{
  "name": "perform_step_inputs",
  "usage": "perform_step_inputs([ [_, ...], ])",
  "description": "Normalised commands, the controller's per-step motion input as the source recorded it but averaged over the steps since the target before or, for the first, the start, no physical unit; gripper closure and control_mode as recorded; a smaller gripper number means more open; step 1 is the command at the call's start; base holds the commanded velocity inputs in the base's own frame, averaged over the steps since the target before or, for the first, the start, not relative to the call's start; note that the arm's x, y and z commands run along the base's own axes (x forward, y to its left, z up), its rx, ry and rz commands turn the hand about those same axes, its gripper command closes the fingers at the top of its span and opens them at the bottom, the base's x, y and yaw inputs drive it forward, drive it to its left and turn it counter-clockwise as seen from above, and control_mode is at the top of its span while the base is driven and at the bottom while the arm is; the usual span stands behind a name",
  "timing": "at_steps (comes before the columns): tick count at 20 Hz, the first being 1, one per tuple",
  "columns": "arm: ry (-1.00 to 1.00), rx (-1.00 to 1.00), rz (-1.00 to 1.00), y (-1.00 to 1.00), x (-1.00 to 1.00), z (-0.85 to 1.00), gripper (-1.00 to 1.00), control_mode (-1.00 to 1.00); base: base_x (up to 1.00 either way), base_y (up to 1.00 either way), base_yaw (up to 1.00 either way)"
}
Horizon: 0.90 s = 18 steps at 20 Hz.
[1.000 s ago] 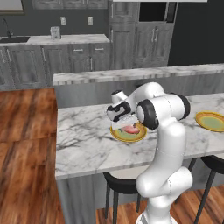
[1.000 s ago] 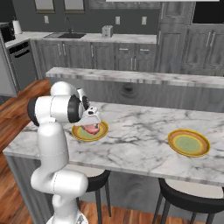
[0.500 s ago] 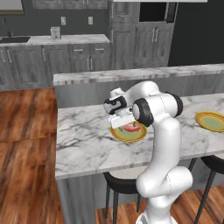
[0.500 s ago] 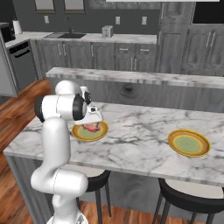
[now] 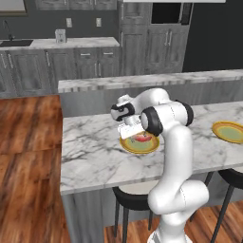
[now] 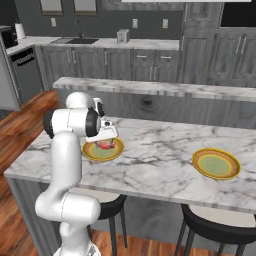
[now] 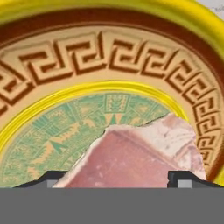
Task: Transport the steak and avocado to the fridge. Place the steak on the rack containing meat and place the avocado on the rack containing the vegetable, ensuring meats and vegetables are on different racks.
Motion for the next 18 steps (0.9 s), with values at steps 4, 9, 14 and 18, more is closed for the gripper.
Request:
perform_step_inputs([
  [4, -0.21, 0.05, -0.02, -0.08, -0.62, -0.17, 1.00, -1.00, 0.00, 0.00, 0.00],
  [9, -0.26, 0.19, -0.12, 0.01, -0.72, 0.12, 1.00, -1.00, 0.00, 0.00, 0.00],
  [14, -0.14, 0.23, -0.18, 0.00, -0.37, 0.16, 1.00, -1.00, 0.00, 0.00, 0.00],
  [18, -0.24, 0.12, -0.06, 0.00, -0.46, 0.91, 1.00, -1.00, 0.00, 0.00, 0.00],
])
